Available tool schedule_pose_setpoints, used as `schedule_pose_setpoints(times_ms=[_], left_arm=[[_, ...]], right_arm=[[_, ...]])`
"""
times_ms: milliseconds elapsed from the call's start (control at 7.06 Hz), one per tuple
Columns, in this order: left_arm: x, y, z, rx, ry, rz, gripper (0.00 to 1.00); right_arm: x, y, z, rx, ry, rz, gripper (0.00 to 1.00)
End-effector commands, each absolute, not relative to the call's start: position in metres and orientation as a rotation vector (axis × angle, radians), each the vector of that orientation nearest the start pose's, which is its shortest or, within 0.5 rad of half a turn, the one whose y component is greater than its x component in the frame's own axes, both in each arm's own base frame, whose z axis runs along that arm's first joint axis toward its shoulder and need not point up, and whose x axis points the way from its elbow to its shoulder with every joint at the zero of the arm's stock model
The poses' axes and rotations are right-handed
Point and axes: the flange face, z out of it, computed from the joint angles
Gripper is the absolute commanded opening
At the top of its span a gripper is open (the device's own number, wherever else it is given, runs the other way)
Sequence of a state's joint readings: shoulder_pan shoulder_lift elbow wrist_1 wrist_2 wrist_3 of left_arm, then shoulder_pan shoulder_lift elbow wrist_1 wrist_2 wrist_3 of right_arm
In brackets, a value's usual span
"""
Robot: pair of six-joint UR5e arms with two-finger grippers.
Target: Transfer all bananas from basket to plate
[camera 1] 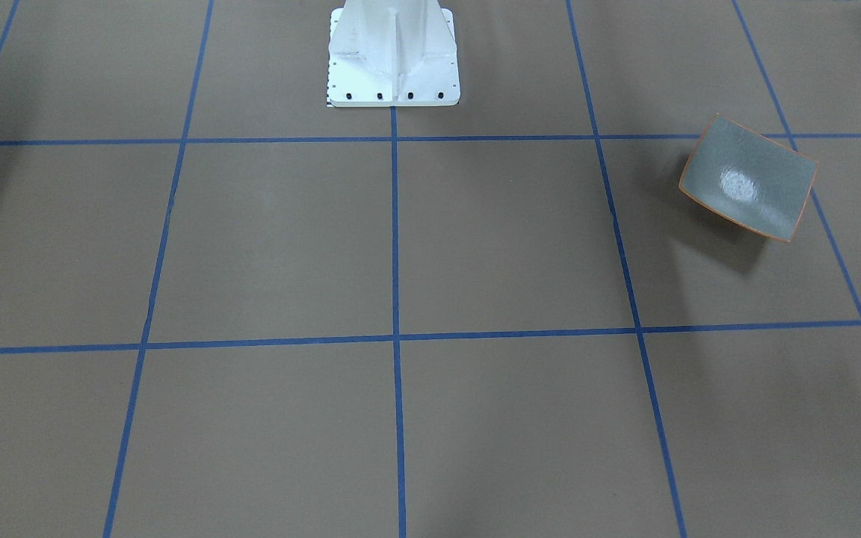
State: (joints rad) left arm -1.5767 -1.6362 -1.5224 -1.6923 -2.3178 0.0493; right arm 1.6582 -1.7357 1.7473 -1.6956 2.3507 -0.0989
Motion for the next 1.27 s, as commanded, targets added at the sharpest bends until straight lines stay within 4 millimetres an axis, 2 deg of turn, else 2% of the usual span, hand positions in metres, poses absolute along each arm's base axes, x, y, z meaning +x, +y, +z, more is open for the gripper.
schedule_pose_setpoints(times_ms=[0, 142, 283, 425, 567, 850, 1133], left_arm=[[-0.068, -0.527, 0.632, 0.172, 0.741, 0.104, 1.0], [-0.068, -0.527, 0.635, 0.166, 0.742, 0.098, 1.0], [-0.067, -0.528, 0.634, 0.168, 0.743, 0.101, 1.0], [-0.067, -0.535, 0.62, 0.194, 0.74, 0.111, 1.0], [-0.067, -0.539, 0.615, 0.201, 0.745, 0.113, 1.0], [-0.065, -0.542, 0.613, 0.203, 0.745, 0.118, 1.0], [-0.065, -0.543, 0.612, 0.206, 0.743, 0.121, 1.0]], right_arm=[[0.099, -0.409, 0.658, -0.03, -0.788, 0.032, 1.0], [0.101, -0.428, 0.635, 0.015, -0.779, 0.022, 1.0], [0.102, -0.429, 0.638, 0.008, -0.764, 0.022, 1.0], [0.102, -0.431, 0.643, 0.0, -0.757, 0.022, 1.0], [0.101, -0.425, 0.652, -0.02, -0.762, 0.032, 1.0], [0.1, -0.427, 0.654, -0.004, -0.775, -0.013, 1.0], [0.106, -0.426, 0.679, 0.025, -0.781, -0.177, 1.0]])
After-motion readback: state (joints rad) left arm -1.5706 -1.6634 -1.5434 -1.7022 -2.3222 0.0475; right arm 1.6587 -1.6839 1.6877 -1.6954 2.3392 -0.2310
